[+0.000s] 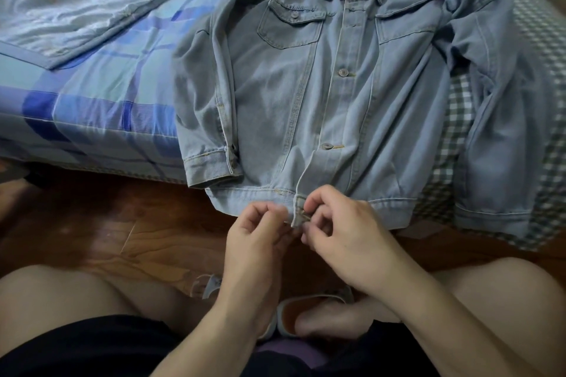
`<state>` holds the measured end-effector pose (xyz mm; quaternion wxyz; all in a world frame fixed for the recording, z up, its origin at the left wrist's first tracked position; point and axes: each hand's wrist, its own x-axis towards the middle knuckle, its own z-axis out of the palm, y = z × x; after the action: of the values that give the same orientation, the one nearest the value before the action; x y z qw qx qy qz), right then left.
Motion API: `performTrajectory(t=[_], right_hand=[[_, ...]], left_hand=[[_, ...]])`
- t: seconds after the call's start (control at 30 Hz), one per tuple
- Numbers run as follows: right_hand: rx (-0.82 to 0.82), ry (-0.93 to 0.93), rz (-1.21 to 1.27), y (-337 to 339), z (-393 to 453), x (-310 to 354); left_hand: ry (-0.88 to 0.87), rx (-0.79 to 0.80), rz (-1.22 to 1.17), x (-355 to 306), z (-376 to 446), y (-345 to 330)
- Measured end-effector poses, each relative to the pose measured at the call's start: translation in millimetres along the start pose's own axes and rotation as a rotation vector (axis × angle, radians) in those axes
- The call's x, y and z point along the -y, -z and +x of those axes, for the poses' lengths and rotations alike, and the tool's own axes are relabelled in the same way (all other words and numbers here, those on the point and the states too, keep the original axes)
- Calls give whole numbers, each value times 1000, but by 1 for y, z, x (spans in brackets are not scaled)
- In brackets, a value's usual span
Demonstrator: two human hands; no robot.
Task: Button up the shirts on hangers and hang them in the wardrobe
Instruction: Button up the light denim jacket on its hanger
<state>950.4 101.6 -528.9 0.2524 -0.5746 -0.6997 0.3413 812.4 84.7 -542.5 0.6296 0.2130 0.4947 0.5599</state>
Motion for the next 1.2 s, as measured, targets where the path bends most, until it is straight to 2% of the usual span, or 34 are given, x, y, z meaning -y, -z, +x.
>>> performTrajectory(t=[0.2,0.3,0.4,0.6,0.77,0.9,1.0,1.1,1.2], right_hand=[[-66,5,67,-9,-9,0],[-81,-24,132,-1,-7,-5],[-176,64,72,8,-2,-8],[-140,178,75,13,6,-11],[-124,209,27,10,6,-15],[-57,282,-15,7,9,-17],[77,372,-57,19,20,-18],[257,438,0,37,36,-17],[283,630,-154,51,53,-14]], left_hand=[[36,-54,-38,2,2,3],[39,-26,-24,1,4,5],[66,36,-27,-4,7,6],[178,135,-225,-11,5,4],[64,72,-45,-11,9,7],[-56,24,160,-9,15,9],[-104,46,287,-13,18,11],[-91,131,259,-20,20,13],[-46,186,212,-23,21,16]])
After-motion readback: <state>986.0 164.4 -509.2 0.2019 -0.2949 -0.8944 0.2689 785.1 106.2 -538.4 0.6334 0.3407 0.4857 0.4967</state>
